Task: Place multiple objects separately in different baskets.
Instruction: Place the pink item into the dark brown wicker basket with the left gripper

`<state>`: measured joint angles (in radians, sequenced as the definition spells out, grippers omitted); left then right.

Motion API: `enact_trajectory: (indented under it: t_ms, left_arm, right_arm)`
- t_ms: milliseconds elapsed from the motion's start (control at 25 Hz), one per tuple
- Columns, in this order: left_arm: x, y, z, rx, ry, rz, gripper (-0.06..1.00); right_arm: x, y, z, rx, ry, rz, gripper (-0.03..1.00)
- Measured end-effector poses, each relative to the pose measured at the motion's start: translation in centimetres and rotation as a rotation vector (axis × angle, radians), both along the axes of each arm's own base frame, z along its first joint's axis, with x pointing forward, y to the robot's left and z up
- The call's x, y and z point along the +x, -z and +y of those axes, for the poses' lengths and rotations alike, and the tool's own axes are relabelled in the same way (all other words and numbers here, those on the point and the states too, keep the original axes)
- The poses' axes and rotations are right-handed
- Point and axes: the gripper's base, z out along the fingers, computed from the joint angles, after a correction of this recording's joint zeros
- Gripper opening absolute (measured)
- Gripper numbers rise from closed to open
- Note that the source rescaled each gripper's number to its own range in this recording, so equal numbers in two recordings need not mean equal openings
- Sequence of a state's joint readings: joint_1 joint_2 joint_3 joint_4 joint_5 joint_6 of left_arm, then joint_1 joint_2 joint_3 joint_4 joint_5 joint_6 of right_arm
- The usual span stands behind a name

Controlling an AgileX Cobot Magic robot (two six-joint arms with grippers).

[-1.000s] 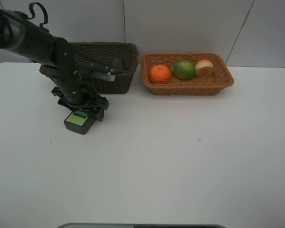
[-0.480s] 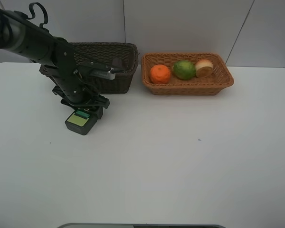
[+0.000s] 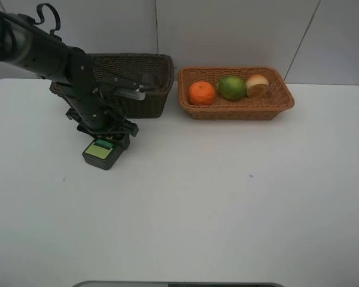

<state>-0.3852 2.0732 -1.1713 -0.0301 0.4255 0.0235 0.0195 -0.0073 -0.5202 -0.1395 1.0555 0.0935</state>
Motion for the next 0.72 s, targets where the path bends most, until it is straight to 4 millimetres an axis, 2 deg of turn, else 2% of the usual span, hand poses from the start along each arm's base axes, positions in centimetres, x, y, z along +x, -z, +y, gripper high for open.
enact_trajectory:
  t_ms: [720]
  left_arm:
    - [0.08, -0.3, -0.03, -0.006, 0.0, -0.016, 0.8]
  right_arm:
    - [0.0, 0.0, 0.0, 0.0, 0.0, 0.0, 0.93]
